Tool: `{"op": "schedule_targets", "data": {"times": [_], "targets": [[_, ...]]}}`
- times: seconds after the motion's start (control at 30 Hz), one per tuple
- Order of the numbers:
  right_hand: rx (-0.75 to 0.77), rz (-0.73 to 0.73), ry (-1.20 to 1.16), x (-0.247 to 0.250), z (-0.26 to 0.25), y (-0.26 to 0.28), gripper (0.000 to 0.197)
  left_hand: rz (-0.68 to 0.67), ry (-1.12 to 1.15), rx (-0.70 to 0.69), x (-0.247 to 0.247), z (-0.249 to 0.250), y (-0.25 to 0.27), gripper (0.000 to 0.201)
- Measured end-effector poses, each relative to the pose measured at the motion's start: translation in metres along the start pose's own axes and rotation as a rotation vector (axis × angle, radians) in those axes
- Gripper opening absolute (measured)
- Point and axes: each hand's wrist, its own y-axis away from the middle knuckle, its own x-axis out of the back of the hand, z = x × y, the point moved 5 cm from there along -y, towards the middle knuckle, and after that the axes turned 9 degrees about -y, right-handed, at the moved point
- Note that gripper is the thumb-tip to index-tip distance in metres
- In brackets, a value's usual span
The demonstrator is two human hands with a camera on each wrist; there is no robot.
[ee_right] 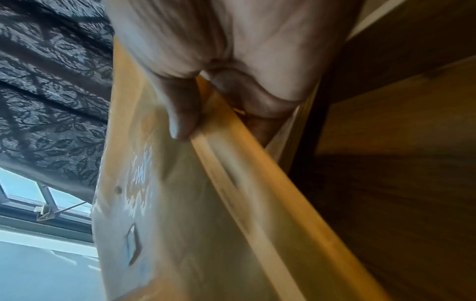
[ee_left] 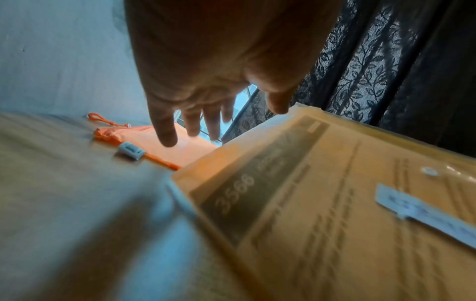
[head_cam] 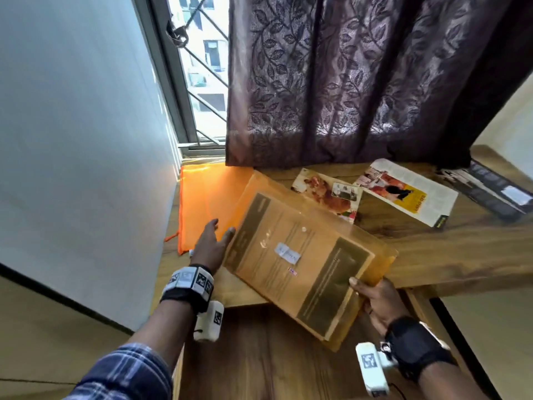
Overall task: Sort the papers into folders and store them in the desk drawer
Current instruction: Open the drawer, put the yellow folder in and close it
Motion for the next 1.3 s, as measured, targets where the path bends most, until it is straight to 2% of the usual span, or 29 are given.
{"op": "schedule_targets", "data": {"times": [0.03, 0.1, 0.13, 0.2, 0.27, 0.3, 0.33, 0.37, 0.4, 0.5, 0.57, 0.67, 0.77, 0.87, 0.93, 1.0, 1.13, 1.23, 1.3], "targets": [[0.021, -0.009, 0.022, 0.005, -0.003, 0.005, 0.026, -0.042, 0.023, 0.007, -0.002, -0.002, 0.001, 0.057], [0.043, -0.008, 0.024, 0.019, -0.003, 0.011, 0.061, -0.066, 0.072, -0.014, -0.006, -0.005, 0.005, 0.04], [0.04, 0.009, 0.018, 0.025, -0.002, 0.015, 0.072, -0.068, 0.091, -0.033, -0.007, -0.006, 0.01, 0.029], [0.049, 0.065, 0.01, 0.036, 0.001, 0.025, 0.071, -0.106, 0.149, -0.074, -0.014, -0.012, 0.024, 0.027], [0.055, 0.116, 0.01, 0.045, 0.005, 0.032, 0.072, -0.222, 0.268, -0.054, -0.022, -0.018, 0.042, 0.022], [0.054, 0.132, 0.014, 0.048, 0.007, 0.037, 0.061, -0.272, 0.318, -0.04, -0.025, -0.022, 0.053, 0.019], [0.05, 0.126, 0.023, 0.048, 0.01, 0.042, 0.041, -0.288, 0.343, -0.024, -0.025, -0.03, 0.065, 0.019], [0.038, 0.121, 0.026, 0.048, 0.012, 0.05, 0.024, -0.273, 0.356, -0.014, -0.024, -0.039, 0.075, 0.02], [0.018, 0.129, 0.046, 0.051, 0.017, 0.053, 0.018, -0.233, 0.341, -0.009, -0.022, -0.048, 0.085, 0.023], [-0.036, 0.119, 0.156, 0.053, 0.031, 0.071, 0.026, -0.139, 0.261, 0.01, -0.019, -0.075, 0.119, 0.013], [-0.059, 0.108, 0.23, 0.057, 0.04, 0.078, 0.022, -0.114, 0.227, 0.036, -0.022, -0.089, 0.144, 0.009], [-0.121, 0.099, 0.295, 0.072, 0.058, 0.084, 0.017, -0.157, 0.272, 0.139, -0.033, -0.109, 0.19, 0.01], [-0.203, 0.019, 0.404, 0.093, 0.07, 0.089, 0.028, -0.203, 0.293, 0.285, -0.051, -0.121, 0.243, 0.013], [-0.245, -0.002, 0.486, 0.113, 0.082, 0.082, 0.039, -0.238, 0.315, 0.36, -0.059, -0.122, 0.273, 0.034], [-0.289, 0.0, 0.508, 0.127, 0.085, 0.083, 0.035, -0.18, 0.295, 0.371, -0.062, -0.116, 0.288, 0.056], [-0.334, 0.025, 0.46, 0.13, 0.082, 0.087, 0.02, -0.128, 0.334, 0.38, -0.062, -0.112, 0.295, 0.064], [-0.373, -0.092, 0.509, 0.13, 0.079, 0.085, 0.042, -0.085, 0.267, 0.385, -0.068, -0.112, 0.283, 0.032], [-0.338, -0.168, 0.637, 0.126, 0.077, 0.074, 0.055, -0.079, 0.137, 0.345, -0.07, -0.11, 0.26, 0.028], [-0.318, -0.181, 0.712, 0.12, 0.072, 0.066, 0.055, -0.14, 0.101, 0.334, -0.074, -0.106, 0.242, 0.032]]}}
